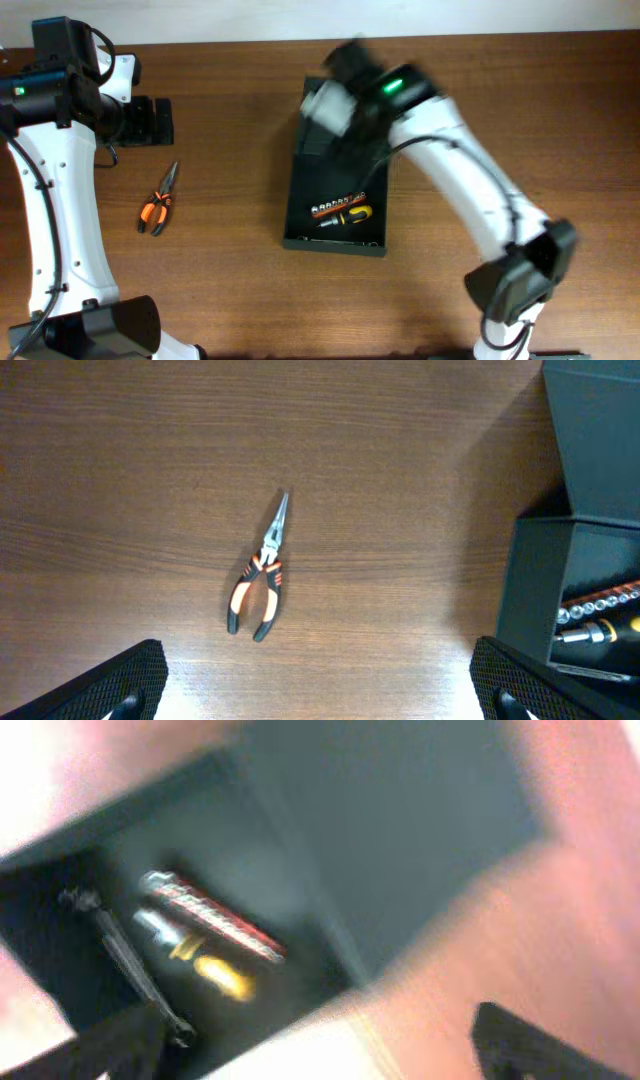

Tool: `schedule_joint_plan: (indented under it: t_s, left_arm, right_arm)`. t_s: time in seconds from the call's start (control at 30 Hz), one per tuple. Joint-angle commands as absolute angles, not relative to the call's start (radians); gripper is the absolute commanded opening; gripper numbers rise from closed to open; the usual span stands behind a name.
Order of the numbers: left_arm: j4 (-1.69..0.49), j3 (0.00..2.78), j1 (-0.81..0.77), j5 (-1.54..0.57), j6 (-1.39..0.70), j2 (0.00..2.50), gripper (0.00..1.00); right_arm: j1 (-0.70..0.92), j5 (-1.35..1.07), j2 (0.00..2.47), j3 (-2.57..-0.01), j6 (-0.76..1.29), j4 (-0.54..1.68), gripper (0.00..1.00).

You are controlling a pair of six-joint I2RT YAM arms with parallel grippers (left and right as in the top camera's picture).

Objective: Pack container
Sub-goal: 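Raise right gripper and move it over the red cutters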

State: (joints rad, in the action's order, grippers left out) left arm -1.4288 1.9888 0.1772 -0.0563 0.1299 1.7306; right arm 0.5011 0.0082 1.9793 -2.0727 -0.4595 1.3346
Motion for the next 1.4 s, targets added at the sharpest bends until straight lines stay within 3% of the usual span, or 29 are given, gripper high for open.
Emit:
schedule_joint_plan:
  t_s: [0.0,0.2,0.4,0.77,1.37]
  left_arm:
    - [-1.43,1.992,0.177,-0.068,0.128,1.718,0.99]
    - [-1.428,1.992,0.177,-0.068,0.128,1.718,0.99]
    - [-1.421,1.992,0.177,-0.068,0.128,1.718,0.99]
    - [-1.427,1.992,0.177,-0.068,0.128,1.718,0.99]
    - [-1.426,1.992,0.177,-0.087,0.128,1.718,0.99]
  right_arm:
    - [0.289,0.125,1.936,-2.289,-0.21,1.468,0.99]
    - [-0.033,0.02,1.941,-2.319,-0.111,1.662,0.99]
    - [-0.186,0.024,1.941,-2.087,-0.131,1.64,0.99]
    - [-0.269,0.112,1.941,-1.554,-0.21,1.3,0.99]
    - [-0.269,-0.033,1.942,-1.226,-0.234,0.978,0.99]
